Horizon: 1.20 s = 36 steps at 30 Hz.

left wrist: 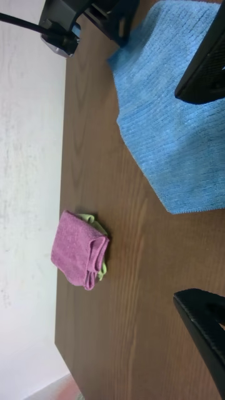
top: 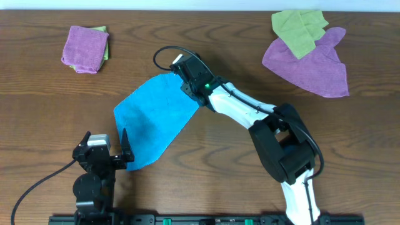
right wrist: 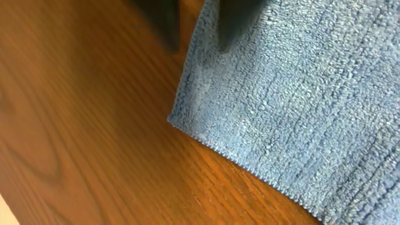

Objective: Fold the cloth

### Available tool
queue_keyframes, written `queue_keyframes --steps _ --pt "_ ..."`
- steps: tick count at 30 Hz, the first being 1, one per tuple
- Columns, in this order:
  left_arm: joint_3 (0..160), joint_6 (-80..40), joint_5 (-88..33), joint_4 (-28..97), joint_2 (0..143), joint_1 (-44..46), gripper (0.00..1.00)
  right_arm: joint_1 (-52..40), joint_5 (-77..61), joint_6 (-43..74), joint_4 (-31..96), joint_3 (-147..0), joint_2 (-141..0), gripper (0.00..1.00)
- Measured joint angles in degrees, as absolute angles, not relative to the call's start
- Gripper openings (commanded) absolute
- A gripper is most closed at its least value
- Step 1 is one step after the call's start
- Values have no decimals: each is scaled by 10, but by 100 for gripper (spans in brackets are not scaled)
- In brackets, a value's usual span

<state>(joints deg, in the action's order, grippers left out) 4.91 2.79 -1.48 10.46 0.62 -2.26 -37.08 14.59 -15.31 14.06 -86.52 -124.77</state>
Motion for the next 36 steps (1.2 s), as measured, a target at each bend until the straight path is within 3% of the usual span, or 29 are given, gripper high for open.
queue_keyframes --steps 14,36 --pt "49 28 -15 105 6 -23 95 -366 19 -76 104 -865 -1255 1" --pt "49 28 -15 105 6 -23 95 -326 -1 -37 91 -869 -1294 1"
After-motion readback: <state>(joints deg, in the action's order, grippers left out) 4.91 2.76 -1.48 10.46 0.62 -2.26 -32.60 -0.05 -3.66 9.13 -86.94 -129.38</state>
